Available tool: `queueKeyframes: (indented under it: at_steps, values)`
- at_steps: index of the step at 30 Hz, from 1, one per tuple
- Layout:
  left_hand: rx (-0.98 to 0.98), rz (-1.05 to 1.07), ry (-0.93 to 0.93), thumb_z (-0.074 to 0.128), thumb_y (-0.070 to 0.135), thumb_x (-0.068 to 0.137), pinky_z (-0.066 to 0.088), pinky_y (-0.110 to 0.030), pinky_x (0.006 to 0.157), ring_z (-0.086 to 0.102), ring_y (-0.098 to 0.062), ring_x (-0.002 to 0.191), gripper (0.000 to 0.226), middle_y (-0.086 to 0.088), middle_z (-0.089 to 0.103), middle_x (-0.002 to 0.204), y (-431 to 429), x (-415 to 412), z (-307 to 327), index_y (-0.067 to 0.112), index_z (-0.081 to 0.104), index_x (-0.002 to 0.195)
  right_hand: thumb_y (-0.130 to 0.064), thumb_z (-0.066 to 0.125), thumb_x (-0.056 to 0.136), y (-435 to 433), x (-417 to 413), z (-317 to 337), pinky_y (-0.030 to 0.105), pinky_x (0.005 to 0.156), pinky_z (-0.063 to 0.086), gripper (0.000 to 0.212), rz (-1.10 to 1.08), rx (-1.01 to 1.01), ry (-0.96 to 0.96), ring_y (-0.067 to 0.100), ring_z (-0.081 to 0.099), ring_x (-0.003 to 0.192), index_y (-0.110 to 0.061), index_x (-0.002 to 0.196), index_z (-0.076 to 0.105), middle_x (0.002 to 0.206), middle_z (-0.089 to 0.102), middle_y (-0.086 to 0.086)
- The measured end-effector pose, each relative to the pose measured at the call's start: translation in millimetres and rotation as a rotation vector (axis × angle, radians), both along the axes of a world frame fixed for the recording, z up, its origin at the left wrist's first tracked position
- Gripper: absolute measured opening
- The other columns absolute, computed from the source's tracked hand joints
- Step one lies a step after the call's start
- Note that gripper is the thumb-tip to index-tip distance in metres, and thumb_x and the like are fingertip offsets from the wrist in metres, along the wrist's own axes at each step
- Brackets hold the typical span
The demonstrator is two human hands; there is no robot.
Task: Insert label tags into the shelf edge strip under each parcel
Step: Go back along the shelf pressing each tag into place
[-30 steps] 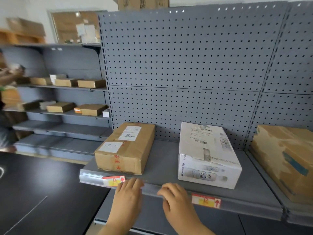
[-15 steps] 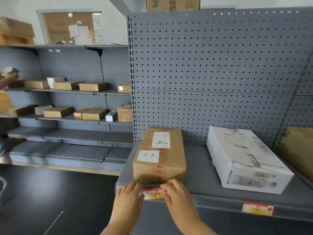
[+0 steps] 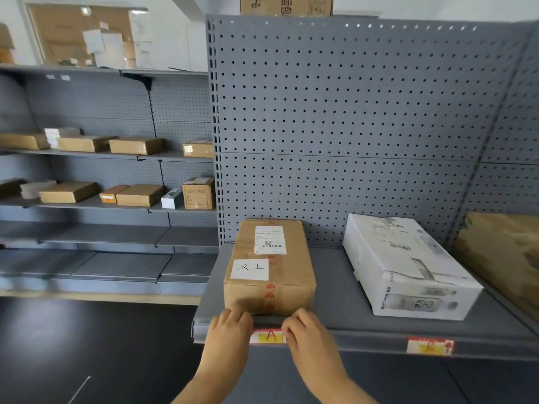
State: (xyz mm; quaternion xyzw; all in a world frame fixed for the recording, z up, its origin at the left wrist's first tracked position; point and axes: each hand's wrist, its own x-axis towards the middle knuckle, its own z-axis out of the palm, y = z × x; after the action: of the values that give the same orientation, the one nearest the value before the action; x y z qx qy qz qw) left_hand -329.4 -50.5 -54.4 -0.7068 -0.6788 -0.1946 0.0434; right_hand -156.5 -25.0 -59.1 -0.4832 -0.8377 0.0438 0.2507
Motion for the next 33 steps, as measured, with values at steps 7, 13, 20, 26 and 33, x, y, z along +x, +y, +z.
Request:
queueKeyframes:
  at_steps: [7,13,20,26,33]
  values:
    - [-0.056,-0.017,0.117,0.05,0.012,0.091,0.036,-0.027,0.091,0.048,-0.017,0.106,0.021,0.003,0.051,0.119,3,5,1,0.023,0.051,0.109,-0.019,0.048,0.096,-2,7,-8,0.026,0.082,0.045,0.019,0.019,0.008,-0.023,0.012,0.05,0.102,-0.022,0.111,0.059,0.113,0.053,-0.004]
    - [-0.018,-0.015,0.122,0.064,0.013,0.082,0.041,-0.027,0.077,0.057,-0.017,0.088,0.015,0.003,0.061,0.099,0,6,8,0.022,0.06,0.093,-0.02,0.046,0.097,0,7,-8,0.025,0.084,0.044,0.02,0.03,0.021,-0.027,0.011,0.047,0.105,-0.023,0.112,0.058,0.114,0.052,-0.006]
    - [-0.019,-0.011,0.121,0.09,0.007,0.042,0.051,-0.029,0.051,0.06,-0.017,0.054,0.037,0.003,0.063,0.063,-6,6,6,0.021,0.061,0.061,-0.019,0.047,0.096,0,8,-6,0.024,0.085,0.044,0.021,0.051,0.033,0.017,0.01,0.047,0.105,-0.023,0.112,0.061,0.112,0.054,-0.006]
    - [0.053,-0.001,0.099,0.088,0.003,0.045,0.052,-0.031,0.053,0.061,-0.018,0.056,0.036,0.002,0.064,0.065,-6,4,0,0.02,0.063,0.063,-0.021,0.051,0.095,-1,7,-8,0.023,0.085,0.045,0.021,0.037,0.036,0.059,0.008,0.048,0.104,-0.023,0.112,0.063,0.11,0.056,-0.006]
    - [0.237,-0.134,0.151,0.072,0.007,0.04,0.051,-0.031,0.064,0.064,-0.02,0.065,0.035,-0.003,0.065,0.084,-22,17,-34,0.018,0.07,0.074,0.004,0.082,0.06,-9,9,-18,0.025,0.064,0.056,0.04,0.021,0.036,0.118,0.015,0.065,0.08,-0.017,0.093,0.073,0.09,0.066,-0.002]
